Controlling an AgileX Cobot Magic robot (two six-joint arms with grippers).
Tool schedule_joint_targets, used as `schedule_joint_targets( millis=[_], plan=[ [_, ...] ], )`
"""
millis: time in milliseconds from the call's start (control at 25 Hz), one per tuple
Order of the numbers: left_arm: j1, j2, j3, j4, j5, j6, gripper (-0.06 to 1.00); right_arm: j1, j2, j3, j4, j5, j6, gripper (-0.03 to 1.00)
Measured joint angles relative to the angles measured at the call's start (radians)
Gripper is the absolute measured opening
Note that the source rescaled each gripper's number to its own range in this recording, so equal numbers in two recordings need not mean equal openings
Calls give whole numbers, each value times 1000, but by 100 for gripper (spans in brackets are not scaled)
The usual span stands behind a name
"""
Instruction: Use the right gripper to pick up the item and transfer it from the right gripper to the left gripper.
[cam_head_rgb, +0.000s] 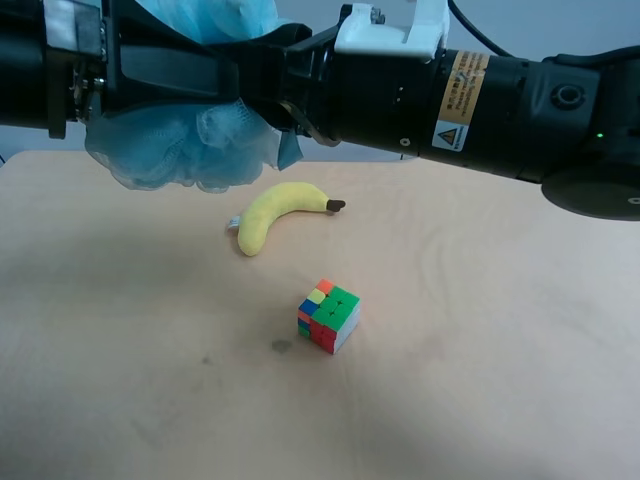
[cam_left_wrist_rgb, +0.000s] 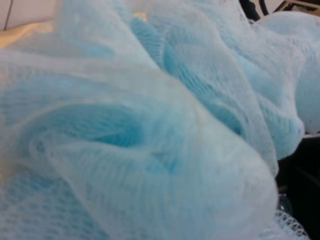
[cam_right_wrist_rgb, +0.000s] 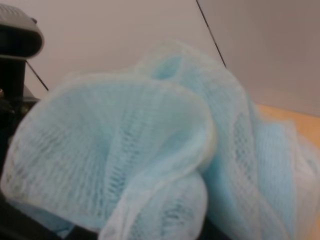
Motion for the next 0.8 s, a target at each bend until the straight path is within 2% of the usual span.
schedule_joint_targets(
  millis=[160, 240, 280, 320, 480, 560, 640, 800],
  plan=[
    [0, 0, 0, 0, -4, 0, 87, 0, 0, 0, -1, 0, 0, 1],
    [0, 0, 0, 0, -4, 0, 83, 0, 0, 0, -1, 0, 0, 1],
    [0, 0, 0, 0, -4, 0, 80, 0, 0, 0, -1, 1, 0, 1],
    [0, 0, 0, -1, -5, 0, 70, 0, 0, 0, -1, 2, 0, 0],
    [0, 0, 0, 0, -6, 0, 44, -2, 0, 1, 4, 14, 0, 0],
    [0, 0, 0, 1, -6, 0, 35, -2, 0, 1, 8, 18, 0, 0],
    [0, 0, 0, 2, -9, 0, 31, -2, 0, 2, 17, 22, 0, 0],
    [0, 0, 0, 2, -12, 0, 30, -2, -1, 2, 18, 23, 0, 0]
  ],
)
